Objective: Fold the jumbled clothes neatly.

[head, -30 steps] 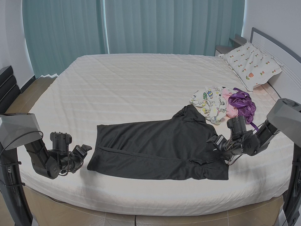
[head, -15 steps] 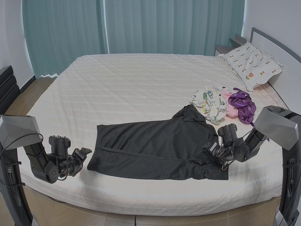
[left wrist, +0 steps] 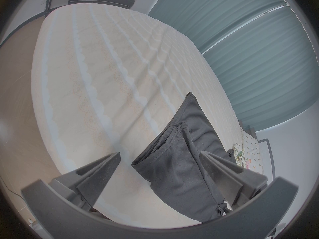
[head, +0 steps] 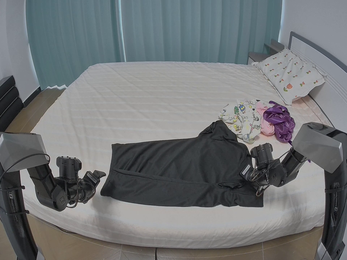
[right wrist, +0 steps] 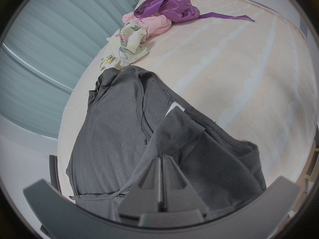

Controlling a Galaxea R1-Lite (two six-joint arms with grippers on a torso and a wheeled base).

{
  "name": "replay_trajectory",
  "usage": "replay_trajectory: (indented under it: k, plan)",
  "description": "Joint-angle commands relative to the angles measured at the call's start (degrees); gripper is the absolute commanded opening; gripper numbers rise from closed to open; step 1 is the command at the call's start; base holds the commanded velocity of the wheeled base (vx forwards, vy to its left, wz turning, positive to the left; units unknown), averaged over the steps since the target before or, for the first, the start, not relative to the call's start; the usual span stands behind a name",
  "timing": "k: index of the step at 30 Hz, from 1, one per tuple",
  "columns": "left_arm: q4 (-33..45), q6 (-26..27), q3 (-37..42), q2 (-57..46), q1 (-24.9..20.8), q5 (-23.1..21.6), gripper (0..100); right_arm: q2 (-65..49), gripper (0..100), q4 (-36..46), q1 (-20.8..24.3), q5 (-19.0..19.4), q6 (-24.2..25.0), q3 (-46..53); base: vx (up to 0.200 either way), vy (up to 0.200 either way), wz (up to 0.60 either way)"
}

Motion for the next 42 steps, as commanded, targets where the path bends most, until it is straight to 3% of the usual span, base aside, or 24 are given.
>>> replay_trajectory:
  k: [1,18,35,36,42]
  plan:
    - [0.0,0.0,0.0,0.1,0.0,0.0,100,-0.9,0,0.0,0.0,-0.2,0.0,0.5,0.0,0.0,0.0]
    - [0.0,0.1,0.0,0.2,0.0,0.0,100,-17.7,0,5.0,3.7,-0.2,0.0,7.6,0.0,0.0,0.0]
    - [0.0,0.1,0.0,0.3,0.0,0.0,100,-23.6,0,5.6,9.5,-1.5,0.1,21.5,0.0,0.0,0.0]
    - [0.0,0.1,0.0,0.3,0.0,0.0,100,-23.6,100,5.6,9.5,-1.5,0.1,21.5,0.0,0.0,0.0]
    - [0.0,0.1,0.0,0.2,0.0,0.0,100,-25.0,100,5.5,10.9,-1.4,-0.9,26.1,0.0,0.0,0.0]
